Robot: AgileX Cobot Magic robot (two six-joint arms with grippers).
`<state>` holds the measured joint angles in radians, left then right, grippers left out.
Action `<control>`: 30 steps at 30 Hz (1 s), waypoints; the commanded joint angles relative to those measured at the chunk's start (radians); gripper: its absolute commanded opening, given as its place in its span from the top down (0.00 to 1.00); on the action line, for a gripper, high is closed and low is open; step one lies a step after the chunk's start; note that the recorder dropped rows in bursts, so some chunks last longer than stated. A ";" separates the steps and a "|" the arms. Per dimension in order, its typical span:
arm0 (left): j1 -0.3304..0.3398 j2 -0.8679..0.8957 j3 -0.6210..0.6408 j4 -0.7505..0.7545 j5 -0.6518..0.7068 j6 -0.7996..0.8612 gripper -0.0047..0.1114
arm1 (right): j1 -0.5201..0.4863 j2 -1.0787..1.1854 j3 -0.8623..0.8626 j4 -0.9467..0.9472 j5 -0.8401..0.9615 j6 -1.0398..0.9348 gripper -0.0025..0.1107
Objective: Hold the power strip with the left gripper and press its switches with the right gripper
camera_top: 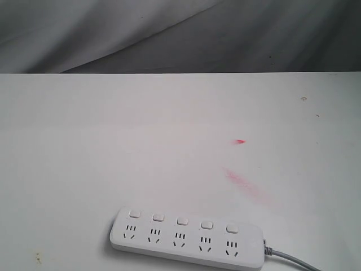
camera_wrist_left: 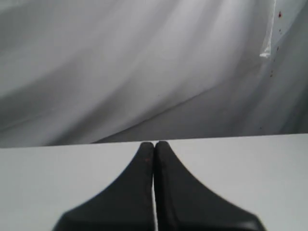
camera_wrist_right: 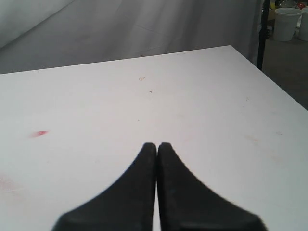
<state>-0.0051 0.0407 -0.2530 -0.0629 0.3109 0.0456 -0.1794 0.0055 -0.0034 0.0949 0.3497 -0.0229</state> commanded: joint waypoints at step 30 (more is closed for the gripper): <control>0.583 1.039 -0.922 -1.093 0.643 1.440 0.95 | -0.010 -0.006 0.003 -0.007 0.003 -0.002 0.98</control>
<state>0.4559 1.0225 -1.1675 -0.9619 0.7981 1.2889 -0.1794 0.0055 -0.0034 0.0949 0.3497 -0.0229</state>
